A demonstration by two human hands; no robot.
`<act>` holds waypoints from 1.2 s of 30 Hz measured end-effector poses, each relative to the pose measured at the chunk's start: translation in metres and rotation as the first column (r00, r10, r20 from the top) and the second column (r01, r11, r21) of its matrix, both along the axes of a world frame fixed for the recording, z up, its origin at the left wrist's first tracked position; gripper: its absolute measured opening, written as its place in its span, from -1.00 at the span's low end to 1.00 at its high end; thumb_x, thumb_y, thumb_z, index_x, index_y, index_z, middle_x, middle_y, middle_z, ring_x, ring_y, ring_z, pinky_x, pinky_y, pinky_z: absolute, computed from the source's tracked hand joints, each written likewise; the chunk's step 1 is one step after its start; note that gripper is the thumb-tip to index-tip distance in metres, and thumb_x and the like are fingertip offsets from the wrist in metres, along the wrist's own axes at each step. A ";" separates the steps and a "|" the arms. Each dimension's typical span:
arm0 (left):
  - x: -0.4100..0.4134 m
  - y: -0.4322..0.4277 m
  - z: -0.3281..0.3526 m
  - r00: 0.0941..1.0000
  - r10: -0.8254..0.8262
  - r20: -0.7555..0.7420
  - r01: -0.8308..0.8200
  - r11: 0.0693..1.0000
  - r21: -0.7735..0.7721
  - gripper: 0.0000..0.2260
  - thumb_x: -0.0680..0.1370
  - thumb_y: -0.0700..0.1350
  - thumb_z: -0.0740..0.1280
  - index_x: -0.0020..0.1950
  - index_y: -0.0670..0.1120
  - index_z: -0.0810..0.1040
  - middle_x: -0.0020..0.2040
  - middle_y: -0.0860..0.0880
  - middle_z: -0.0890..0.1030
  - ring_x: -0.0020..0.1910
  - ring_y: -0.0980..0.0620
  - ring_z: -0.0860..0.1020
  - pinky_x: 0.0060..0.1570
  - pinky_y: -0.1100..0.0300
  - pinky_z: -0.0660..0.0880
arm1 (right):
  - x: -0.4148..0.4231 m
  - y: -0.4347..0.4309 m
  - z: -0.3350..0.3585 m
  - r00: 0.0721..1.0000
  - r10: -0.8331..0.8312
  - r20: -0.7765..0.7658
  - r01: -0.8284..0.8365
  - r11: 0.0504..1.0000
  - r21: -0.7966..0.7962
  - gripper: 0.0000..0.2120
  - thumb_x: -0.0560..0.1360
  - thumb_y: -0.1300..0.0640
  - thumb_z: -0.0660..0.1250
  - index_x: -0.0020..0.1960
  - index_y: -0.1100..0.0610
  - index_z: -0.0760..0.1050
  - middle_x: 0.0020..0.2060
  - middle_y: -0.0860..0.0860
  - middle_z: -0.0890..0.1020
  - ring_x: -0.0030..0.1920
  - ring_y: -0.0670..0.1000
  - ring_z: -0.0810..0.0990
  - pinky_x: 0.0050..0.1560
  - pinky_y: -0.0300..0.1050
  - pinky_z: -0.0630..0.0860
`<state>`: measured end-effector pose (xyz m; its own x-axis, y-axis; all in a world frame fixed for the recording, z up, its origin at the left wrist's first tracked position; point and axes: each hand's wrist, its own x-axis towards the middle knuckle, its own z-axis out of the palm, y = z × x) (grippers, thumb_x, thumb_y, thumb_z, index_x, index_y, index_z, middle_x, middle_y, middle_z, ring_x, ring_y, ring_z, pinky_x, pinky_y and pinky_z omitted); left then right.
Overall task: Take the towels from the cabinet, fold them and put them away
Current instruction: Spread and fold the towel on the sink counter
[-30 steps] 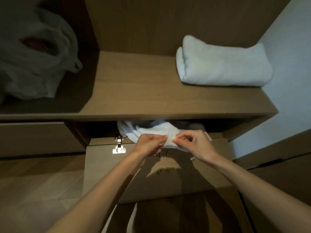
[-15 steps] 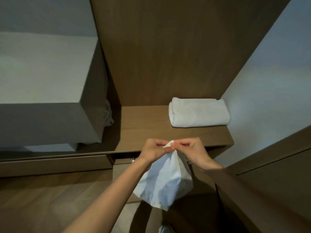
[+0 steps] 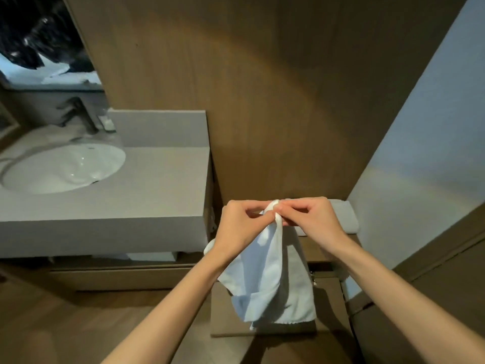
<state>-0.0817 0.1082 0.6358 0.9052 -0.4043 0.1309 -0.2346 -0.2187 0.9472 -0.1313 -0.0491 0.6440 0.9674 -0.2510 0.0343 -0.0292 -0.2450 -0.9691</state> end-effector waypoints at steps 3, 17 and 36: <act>-0.006 0.022 0.028 0.996 0.004 0.086 -0.001 1.000 -0.030 -0.80 0.50 -0.03 0.43 0.11 0.00 0.68 -0.05 0.11 0.70 -0.06 0.16 0.65 -0.04 0.24 0.60 | -0.002 0.018 0.029 0.995 0.019 0.094 -0.008 0.993 -0.114 -0.86 0.47 0.11 0.45 0.02 0.05 0.70 -0.14 -0.12 0.72 -0.08 -0.11 0.68 -0.04 -0.11 0.64; -0.020 0.120 0.055 0.934 0.076 0.349 -0.115 0.989 0.093 -0.81 0.54 -0.07 0.38 0.14 -0.01 0.66 0.00 0.11 0.68 -0.08 0.27 0.61 -0.07 0.39 0.55 | -0.007 0.104 0.062 0.977 -0.049 0.209 0.077 0.989 -0.128 -0.93 0.49 0.12 0.43 -0.11 0.00 0.70 -0.25 -0.13 0.71 -0.19 -0.13 0.68 -0.18 -0.22 0.62; 0.034 0.178 0.029 0.903 0.159 0.398 -0.282 0.920 0.272 -0.79 0.57 0.08 0.25 -0.23 0.04 0.40 -0.38 0.11 0.46 -0.36 0.18 0.43 -0.32 0.29 0.32 | 0.094 0.082 0.089 0.960 -0.281 0.007 0.258 0.890 0.377 -0.95 0.54 0.24 0.36 -0.04 0.18 0.60 -0.17 0.05 0.63 -0.22 -0.08 0.64 -0.31 -0.36 0.56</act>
<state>-0.0474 0.2862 0.6647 0.8892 -0.2751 0.3656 -0.4568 -0.5771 0.6770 -0.0373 0.0329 0.7328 0.8599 -0.5074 -0.0563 0.0174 0.1394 -0.9901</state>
